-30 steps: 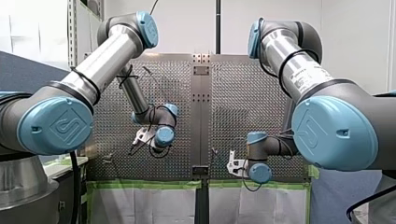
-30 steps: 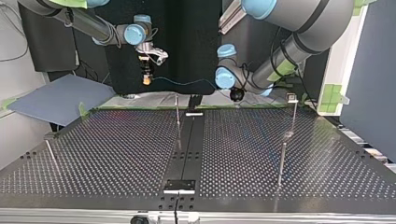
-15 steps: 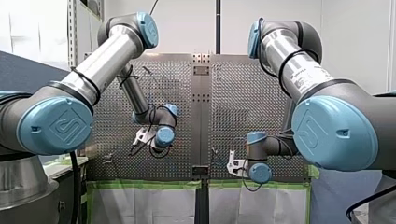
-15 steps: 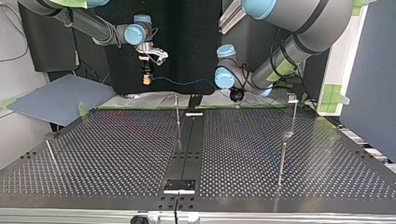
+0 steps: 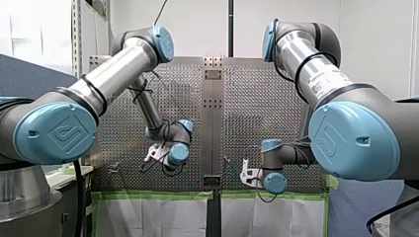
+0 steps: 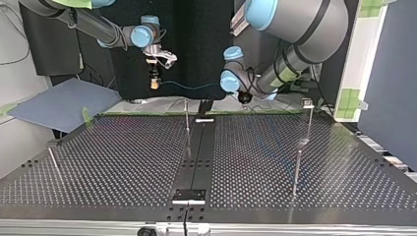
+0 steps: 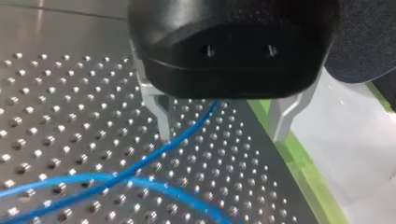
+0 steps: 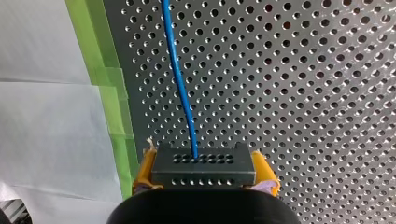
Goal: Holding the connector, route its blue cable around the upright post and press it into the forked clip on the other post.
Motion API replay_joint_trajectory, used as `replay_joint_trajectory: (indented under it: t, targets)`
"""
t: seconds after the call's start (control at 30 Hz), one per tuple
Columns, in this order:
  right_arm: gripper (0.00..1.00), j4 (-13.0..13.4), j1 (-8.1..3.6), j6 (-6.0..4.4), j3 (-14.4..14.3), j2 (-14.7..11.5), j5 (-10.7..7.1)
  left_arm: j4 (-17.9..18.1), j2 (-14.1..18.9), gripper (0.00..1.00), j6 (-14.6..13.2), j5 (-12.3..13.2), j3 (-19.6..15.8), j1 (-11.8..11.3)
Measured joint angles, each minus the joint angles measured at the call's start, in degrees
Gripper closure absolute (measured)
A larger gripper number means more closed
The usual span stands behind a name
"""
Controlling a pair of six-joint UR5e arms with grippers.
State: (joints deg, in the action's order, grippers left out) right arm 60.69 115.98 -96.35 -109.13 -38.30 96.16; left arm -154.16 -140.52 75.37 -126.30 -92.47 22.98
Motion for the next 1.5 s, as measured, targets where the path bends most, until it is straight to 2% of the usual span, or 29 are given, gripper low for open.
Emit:
replay_joint_trajectory:
  t: [0.23, 0.4, 0.53, 0.67, 0.83, 1.23, 1.5]
  targets:
    - [1.00, 0.0, 0.02, 0.00, 0.0, 0.0, 0.00, 0.7, -1.9, 0.00, -0.5, -0.2, 1.2, 0.1]
    - [1.00, -0.1, 0.02, -0.03, 0.1, 0.0, 0.00, 0.6, -3.8, 0.00, -1.4, -1.4, 2.6, 0.3]
    - [1.00, -0.2, 0.03, 0.11, 0.2, 0.0, 0.00, 1.6, -5.9, 0.00, -0.7, -0.9, 3.6, 1.1]
    - [1.00, -0.3, 0.04, 0.17, 0.4, 0.0, 0.00, 3.5, -7.6, 0.00, 0.7, 0.8, 4.1, 1.8]
    - [1.00, -0.6, 0.03, 0.18, 0.6, 0.0, 0.00, 4.9, -8.1, 0.00, 2.7, 3.2, 4.5, 2.1]
    - [1.00, -0.7, -0.28, 0.46, 1.2, 0.0, 0.01, 4.9, -8.1, 0.00, 8.3, 8.9, 4.5, 2.6]
    - [1.00, -2.8, -0.43, 0.53, 2.4, 0.0, -0.01, 4.8, -8.1, 0.00, 12.4, 13.0, 4.5, 2.7]
